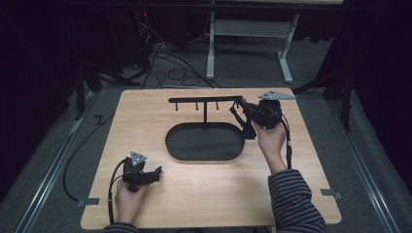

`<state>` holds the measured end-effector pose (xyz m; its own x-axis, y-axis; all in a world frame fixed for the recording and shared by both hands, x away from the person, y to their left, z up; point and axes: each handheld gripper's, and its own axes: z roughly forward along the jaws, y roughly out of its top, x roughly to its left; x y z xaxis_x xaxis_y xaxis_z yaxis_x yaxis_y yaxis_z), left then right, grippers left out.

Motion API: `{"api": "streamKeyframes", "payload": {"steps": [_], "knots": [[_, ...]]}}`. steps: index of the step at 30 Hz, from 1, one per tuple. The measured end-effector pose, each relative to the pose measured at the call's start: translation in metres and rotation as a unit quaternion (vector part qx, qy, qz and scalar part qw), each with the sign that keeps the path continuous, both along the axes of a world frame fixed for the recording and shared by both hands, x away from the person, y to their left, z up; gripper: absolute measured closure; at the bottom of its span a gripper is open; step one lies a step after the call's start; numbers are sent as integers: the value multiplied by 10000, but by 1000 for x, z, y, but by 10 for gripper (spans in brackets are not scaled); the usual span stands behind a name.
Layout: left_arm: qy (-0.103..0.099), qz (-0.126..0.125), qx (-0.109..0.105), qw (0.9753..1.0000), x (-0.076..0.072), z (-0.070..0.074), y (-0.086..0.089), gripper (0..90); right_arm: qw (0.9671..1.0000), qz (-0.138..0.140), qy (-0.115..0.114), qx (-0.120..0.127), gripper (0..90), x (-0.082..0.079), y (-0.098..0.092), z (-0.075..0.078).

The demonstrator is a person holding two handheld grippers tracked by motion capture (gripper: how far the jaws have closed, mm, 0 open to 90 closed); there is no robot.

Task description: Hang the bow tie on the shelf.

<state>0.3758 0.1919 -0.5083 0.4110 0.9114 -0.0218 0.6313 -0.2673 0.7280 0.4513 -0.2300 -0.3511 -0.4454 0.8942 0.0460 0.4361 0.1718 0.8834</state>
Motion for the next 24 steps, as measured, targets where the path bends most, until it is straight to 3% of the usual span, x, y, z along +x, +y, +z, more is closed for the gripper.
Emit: {"api": "streamKeyframes", "payload": {"steps": [7,24], "knots": [[0,0,-1,10000,0,0,0,166,9998,-116,19,-159,900,6,0,-5],[1,-2,-4,10000,0,0,0,166,9995,-153,226,-140,849,13,2,-14]]}}
